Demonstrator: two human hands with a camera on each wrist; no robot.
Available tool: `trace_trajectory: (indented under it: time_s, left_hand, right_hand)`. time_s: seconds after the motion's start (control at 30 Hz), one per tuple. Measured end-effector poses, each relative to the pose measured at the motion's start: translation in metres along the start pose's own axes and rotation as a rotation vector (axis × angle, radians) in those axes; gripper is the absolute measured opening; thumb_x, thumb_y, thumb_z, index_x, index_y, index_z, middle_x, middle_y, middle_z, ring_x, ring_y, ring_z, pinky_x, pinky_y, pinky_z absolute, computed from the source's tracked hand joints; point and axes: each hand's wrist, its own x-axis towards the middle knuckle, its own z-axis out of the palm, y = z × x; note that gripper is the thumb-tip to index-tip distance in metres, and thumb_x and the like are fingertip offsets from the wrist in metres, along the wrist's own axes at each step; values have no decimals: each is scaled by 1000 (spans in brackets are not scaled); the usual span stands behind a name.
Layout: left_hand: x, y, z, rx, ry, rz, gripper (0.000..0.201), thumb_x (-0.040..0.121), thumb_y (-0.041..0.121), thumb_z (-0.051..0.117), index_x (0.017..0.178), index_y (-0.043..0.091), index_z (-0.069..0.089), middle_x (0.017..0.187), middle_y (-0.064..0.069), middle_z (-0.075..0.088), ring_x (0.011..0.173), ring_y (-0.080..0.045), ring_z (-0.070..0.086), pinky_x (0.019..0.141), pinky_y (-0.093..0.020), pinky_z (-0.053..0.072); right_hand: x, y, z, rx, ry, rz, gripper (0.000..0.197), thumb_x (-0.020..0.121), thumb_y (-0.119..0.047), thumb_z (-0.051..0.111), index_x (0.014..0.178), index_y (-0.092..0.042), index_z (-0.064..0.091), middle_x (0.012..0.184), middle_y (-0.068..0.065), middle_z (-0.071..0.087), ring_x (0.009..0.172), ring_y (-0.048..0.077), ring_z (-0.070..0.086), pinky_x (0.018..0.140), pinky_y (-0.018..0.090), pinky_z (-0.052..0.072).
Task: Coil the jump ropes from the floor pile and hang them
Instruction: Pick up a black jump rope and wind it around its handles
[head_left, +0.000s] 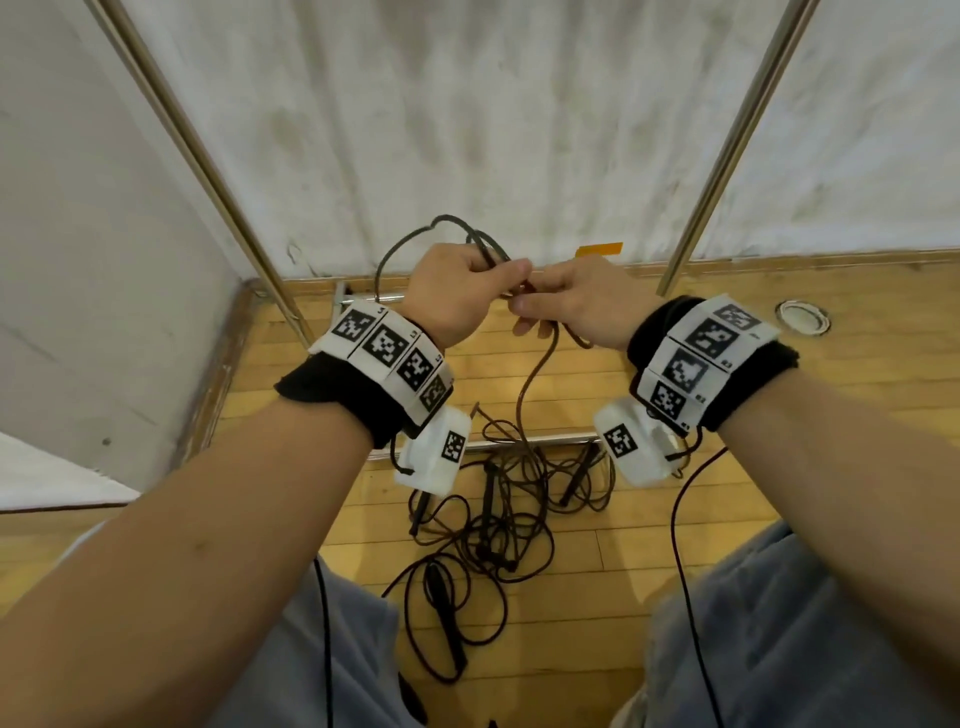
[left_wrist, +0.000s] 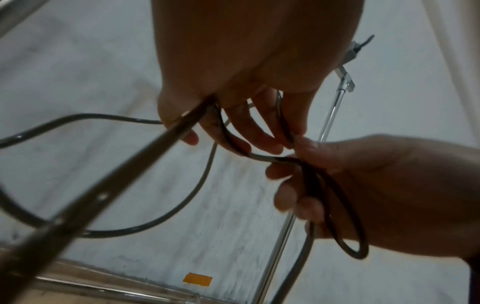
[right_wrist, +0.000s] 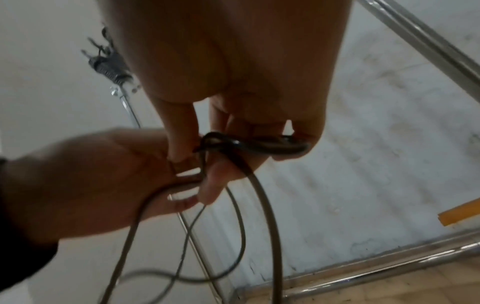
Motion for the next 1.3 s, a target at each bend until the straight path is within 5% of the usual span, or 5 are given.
trace_trajectory:
  time_s: [0.23,0.37,0.53,0.87,1.3]
  left_hand:
    - [-5,-2,-13,300,-163,135,18,96,31,52,92,18,63,89,-1,68,82,-17,63,73,-30,49]
    - [-13,-9,-15,376,-340,182,17,97,27,51,82,26,57,79,12,58,74,-6,54,61,-9,39]
    - [-16,-14,-5,322,-378,189,17,98,33,47,84,25,52,80,4,60,75,-14,56,64,-26,42]
    - [-5,-52,-30,771,-329,-144,44,99,48,35,77,20,61,70,2,60,67,-17,58,58,-29,42]
    - [-10,-52,-8,929,-456,-251,57,94,21,55,145,11,31,140,-9,48,124,-25,50,97,-34,44]
  right_hand:
    - [5,-3,7,256,-8,21,29,87,-17,59,113,-7,66,108,4,67,98,15,62,85,27,50]
    - [3,-3,16,229,44,93,57,87,-59,49,102,-8,69,96,6,68,87,20,61,83,34,47]
    - [8,-9,21,322,313,-1,38,90,-36,59,77,-2,69,55,0,47,56,18,43,61,33,37]
    - [18,5,-31,598,764,58,29,92,-19,53,65,-12,62,58,1,56,39,11,47,42,23,39]
    - [16,-13,-25,810,680,-19,26,96,-17,50,73,-6,56,50,0,58,46,16,58,54,28,52]
